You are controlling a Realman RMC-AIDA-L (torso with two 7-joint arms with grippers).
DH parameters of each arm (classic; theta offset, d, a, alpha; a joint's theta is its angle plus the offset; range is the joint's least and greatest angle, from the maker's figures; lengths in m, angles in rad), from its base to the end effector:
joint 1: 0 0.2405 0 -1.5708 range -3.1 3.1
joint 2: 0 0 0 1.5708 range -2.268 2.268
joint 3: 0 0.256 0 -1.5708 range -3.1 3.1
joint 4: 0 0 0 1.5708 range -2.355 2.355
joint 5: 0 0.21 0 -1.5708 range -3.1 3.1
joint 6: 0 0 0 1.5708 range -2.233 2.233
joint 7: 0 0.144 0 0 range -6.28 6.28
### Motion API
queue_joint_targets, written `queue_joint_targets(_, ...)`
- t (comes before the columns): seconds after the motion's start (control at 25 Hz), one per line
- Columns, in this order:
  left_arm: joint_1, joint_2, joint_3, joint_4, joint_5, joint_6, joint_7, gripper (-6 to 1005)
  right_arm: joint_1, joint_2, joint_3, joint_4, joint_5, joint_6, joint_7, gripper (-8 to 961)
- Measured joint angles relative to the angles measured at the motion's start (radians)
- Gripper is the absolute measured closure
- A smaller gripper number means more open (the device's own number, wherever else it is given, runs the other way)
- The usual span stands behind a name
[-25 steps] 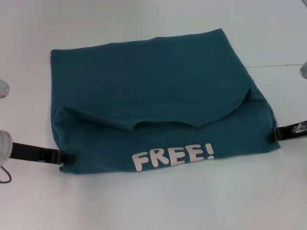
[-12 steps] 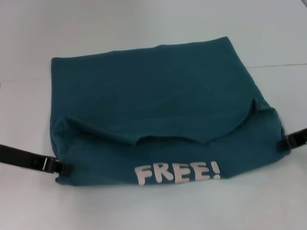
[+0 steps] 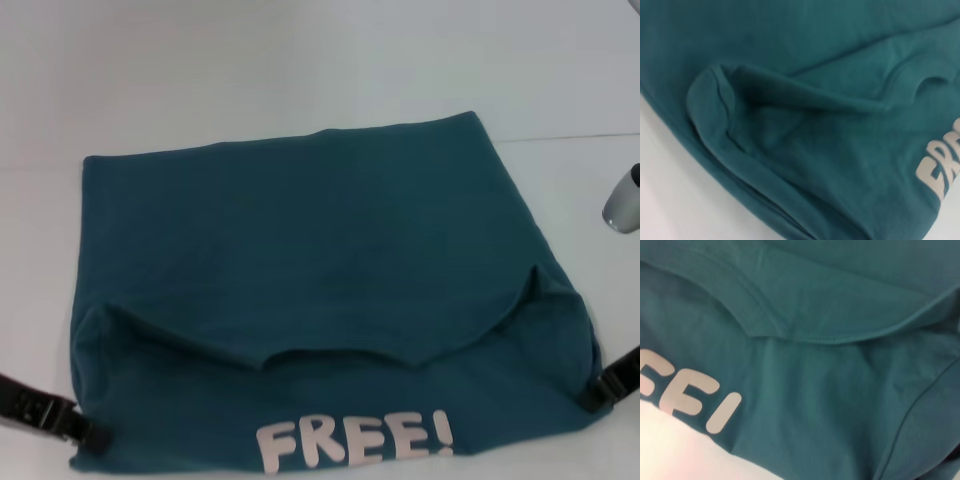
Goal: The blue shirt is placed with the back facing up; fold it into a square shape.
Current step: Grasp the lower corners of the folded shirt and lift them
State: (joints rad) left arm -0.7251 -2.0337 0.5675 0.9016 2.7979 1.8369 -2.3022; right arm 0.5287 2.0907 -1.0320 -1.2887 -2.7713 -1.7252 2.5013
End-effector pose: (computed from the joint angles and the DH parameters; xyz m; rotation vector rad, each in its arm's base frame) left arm -0.2730 0.3334 0.0508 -2.5392 -1.6841 0.2562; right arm 0.2637 0.3273 0.0496 -2.3684 1.3774 -0.5530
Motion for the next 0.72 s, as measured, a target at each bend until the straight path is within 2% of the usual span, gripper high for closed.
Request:
queue_joint_targets(0.48,-0.005,-0.001,0.009,-0.037,0.048,0.094,0.000,921,-0.011,0.001,-0.017,-0.024,-0.073,-0.153,-0.001,875)
queue_joint_targets(0.52,-0.009,-0.002,0.032,-0.052,0.056,0.155,0.003,921,-0.036,0.000,-0.041,-0.047,-0.079,-0.250,-0.018,874)
queue_joint_targets(0.72,-0.013,-0.002,0.048,-0.056,0.057,0.177,0.003,921,-0.045,-0.002,-0.048,-0.061,-0.080,-0.257,-0.017,868)
